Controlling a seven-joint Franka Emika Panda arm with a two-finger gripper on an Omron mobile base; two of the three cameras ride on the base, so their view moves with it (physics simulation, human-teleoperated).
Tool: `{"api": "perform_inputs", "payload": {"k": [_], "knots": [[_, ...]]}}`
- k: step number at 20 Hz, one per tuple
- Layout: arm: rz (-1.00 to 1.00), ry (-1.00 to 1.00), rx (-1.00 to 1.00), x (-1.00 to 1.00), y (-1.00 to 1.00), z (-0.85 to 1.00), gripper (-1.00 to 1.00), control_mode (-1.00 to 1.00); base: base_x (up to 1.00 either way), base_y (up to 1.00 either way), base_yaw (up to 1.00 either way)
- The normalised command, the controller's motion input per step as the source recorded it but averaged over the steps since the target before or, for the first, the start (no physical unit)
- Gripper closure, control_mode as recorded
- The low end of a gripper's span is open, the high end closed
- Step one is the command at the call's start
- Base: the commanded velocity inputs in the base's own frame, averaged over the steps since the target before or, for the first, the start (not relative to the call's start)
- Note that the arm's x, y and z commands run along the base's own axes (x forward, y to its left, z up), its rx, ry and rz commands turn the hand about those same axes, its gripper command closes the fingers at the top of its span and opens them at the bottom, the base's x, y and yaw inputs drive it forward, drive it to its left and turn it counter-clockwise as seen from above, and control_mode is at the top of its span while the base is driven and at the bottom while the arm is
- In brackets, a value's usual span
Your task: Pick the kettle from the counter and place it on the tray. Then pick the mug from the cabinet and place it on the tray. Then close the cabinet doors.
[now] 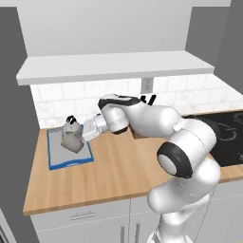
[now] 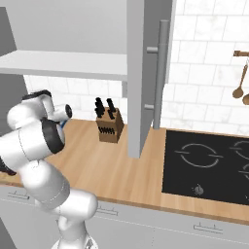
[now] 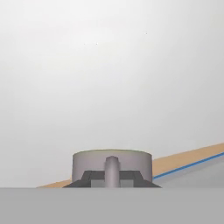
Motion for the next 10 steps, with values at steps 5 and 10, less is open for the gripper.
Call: {"api": "perform_inputs", "payload": {"k": [5,10], "knots": [[0.08,0.0,-0.01,0.4,0.14,-0.36,1.0,-1.0,0.0,0.0,0.0],[0.05,0.0,0.0,0.37,0.29,-0.35,1.0,-1.0,0.0,0.0,0.0]]}}
